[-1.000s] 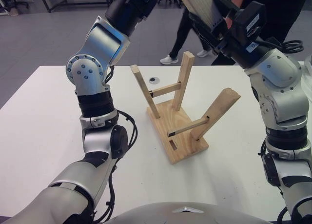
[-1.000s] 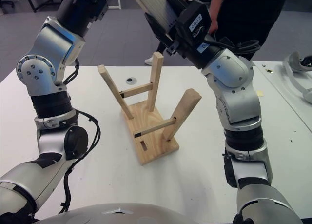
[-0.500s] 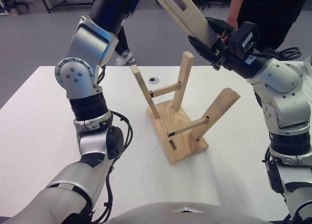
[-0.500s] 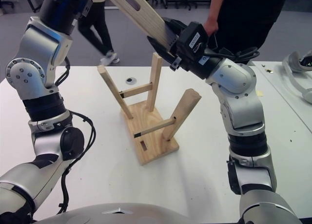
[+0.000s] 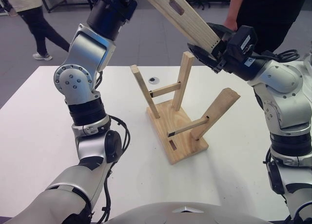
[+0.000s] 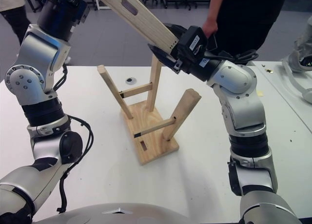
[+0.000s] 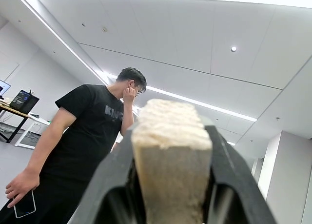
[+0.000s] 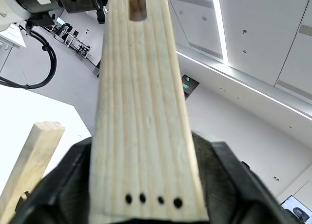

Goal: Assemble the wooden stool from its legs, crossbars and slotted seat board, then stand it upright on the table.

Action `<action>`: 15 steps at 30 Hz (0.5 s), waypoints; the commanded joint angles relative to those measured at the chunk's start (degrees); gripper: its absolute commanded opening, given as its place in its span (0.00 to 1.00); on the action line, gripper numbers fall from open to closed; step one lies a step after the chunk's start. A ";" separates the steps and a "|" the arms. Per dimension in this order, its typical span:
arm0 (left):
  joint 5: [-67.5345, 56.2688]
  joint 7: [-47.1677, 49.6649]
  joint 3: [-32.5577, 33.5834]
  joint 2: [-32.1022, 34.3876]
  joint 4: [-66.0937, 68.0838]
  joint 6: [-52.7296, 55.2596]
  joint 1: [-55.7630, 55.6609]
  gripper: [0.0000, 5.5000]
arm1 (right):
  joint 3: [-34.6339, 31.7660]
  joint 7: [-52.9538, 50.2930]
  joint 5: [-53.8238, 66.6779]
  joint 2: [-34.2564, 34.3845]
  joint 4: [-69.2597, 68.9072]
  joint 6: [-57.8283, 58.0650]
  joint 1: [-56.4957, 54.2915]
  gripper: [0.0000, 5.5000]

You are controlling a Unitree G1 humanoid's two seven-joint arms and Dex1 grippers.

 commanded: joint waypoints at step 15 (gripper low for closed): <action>-13.60 9.10 10.71 18.88 -17.61 4.49 20.41 0.19 | 2.09 -2.50 -15.38 -8.37 14.67 4.13 24.14 0.83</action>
